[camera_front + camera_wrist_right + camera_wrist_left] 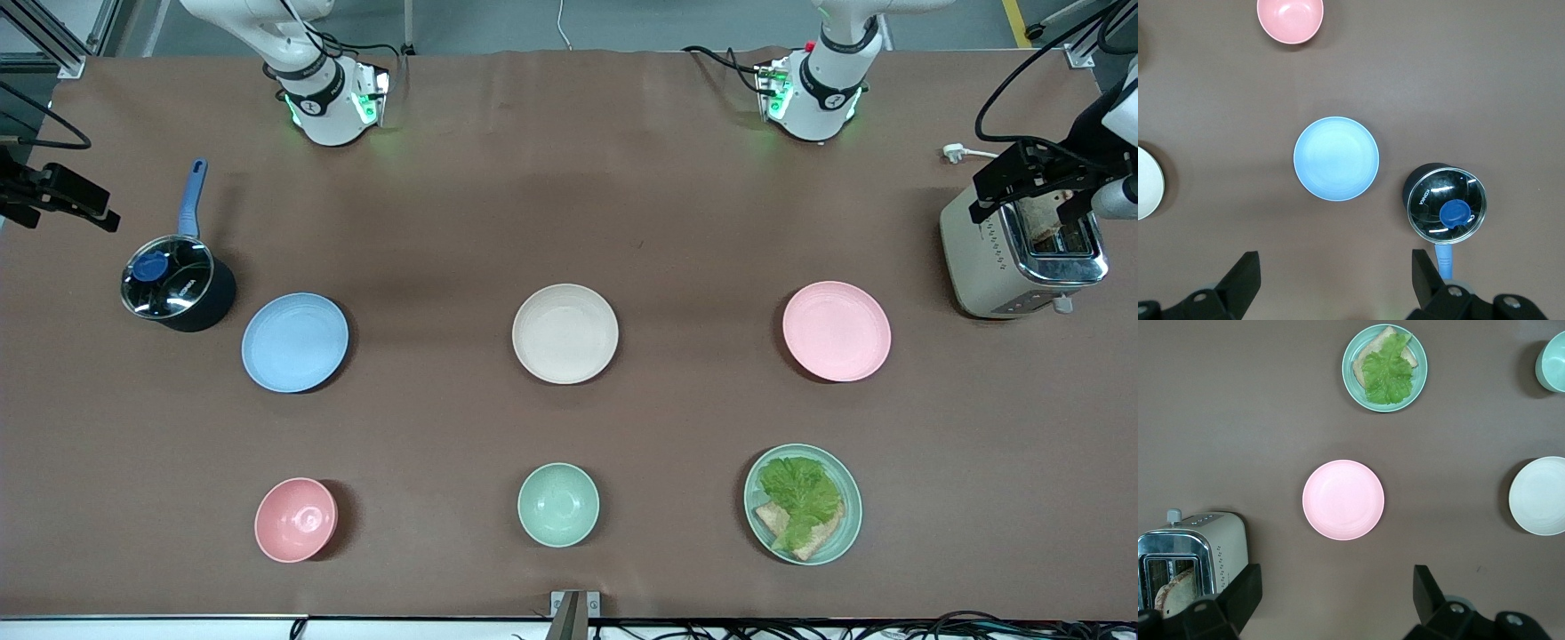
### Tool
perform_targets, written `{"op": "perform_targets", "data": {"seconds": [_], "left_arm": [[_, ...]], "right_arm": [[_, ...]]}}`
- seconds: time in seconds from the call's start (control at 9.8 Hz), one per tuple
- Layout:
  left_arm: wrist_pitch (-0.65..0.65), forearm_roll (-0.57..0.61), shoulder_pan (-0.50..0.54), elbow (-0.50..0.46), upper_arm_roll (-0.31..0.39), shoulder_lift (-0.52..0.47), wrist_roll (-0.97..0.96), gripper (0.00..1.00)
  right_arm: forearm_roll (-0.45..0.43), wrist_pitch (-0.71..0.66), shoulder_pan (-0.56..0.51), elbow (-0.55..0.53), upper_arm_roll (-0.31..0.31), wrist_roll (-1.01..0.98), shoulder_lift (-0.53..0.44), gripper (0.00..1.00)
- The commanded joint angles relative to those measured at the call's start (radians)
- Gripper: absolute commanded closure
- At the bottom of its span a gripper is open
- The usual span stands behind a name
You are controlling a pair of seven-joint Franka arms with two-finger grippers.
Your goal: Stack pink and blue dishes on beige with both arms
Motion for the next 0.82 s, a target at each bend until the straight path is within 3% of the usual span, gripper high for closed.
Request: {"op": "perform_targets", "data": {"seconds": [0.0, 0.41, 0.71], "left_arm": [[-0.005, 0.007, -0.014, -0.046, 0.015, -0.013, -0.007, 0.00], [-0.014, 0.007, -0.008, -0.043, 0.016, -0.002, 0.009, 0.00], [0.018, -0.067, -0.008, -0.083, 0.120, 0.036, 0.088, 0.00]], "right_arm": [[-0.004, -0.008, -0.007, 0.000, 0.001, -0.009, -0.007, 0.00], [-0.022, 0.002, -0.012, 0.003, 0.001, -0.026, 0.013, 0.00], [-0.002, 0.069, -0.035, -0.086, -0.038, -0.066, 0.059, 0.00]]}}
